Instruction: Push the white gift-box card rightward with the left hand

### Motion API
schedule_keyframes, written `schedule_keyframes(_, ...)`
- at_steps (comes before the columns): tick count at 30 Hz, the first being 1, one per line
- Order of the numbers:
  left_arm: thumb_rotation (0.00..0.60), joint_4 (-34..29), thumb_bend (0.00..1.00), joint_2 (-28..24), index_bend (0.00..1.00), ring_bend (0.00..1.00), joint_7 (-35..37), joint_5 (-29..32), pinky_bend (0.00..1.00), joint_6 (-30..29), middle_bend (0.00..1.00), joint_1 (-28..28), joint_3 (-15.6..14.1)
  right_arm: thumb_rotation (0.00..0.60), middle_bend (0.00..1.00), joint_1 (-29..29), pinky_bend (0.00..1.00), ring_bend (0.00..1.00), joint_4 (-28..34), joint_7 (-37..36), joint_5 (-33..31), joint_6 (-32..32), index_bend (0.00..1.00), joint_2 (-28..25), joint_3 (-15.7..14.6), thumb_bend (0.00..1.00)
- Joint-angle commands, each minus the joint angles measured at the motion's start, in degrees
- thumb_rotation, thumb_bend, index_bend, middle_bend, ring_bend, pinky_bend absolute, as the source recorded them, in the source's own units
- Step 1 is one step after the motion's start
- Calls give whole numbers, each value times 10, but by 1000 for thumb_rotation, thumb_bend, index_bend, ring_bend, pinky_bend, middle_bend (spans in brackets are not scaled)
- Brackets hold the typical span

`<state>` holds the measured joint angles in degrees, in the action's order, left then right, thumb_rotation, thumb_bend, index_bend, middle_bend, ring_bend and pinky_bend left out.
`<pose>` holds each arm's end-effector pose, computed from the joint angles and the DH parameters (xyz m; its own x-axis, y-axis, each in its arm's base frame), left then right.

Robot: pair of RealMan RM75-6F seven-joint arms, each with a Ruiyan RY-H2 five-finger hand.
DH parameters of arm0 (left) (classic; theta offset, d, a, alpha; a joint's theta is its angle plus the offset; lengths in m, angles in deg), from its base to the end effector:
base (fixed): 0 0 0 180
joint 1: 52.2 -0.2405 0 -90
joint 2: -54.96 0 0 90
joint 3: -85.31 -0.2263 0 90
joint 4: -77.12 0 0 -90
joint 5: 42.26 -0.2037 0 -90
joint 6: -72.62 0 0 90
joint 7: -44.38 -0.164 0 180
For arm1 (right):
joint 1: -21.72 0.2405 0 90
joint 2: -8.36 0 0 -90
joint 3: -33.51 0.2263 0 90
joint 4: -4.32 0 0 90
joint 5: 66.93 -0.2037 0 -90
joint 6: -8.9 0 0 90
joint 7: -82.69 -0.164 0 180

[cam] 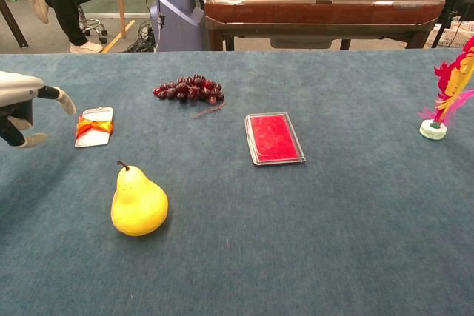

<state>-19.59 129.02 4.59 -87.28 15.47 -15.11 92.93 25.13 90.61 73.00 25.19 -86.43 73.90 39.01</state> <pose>-0.2019 0.3239 0.0444 0.6214 0.3490 0.7015 0.7751 -0.1428 -0.6155 -0.2716 -0.1970 0.1802 0.2956 0.1978 0.9346 -0.9394 -0.1179 0.3220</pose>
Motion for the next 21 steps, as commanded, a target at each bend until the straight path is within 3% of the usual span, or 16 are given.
schedule_keyframes(1,600,8,469,4,207,989,-4,18,1000,3,1000,10,-2,600,388,1,587,337,-1,0,-2,3,488,1,0,47)
schedule_keyframes(21,600,46,481,26,208,979,-46,135,1000,1,1000,65,-18,600,388,3,587,337,7,5,-14,21,488,-6,-1,47)
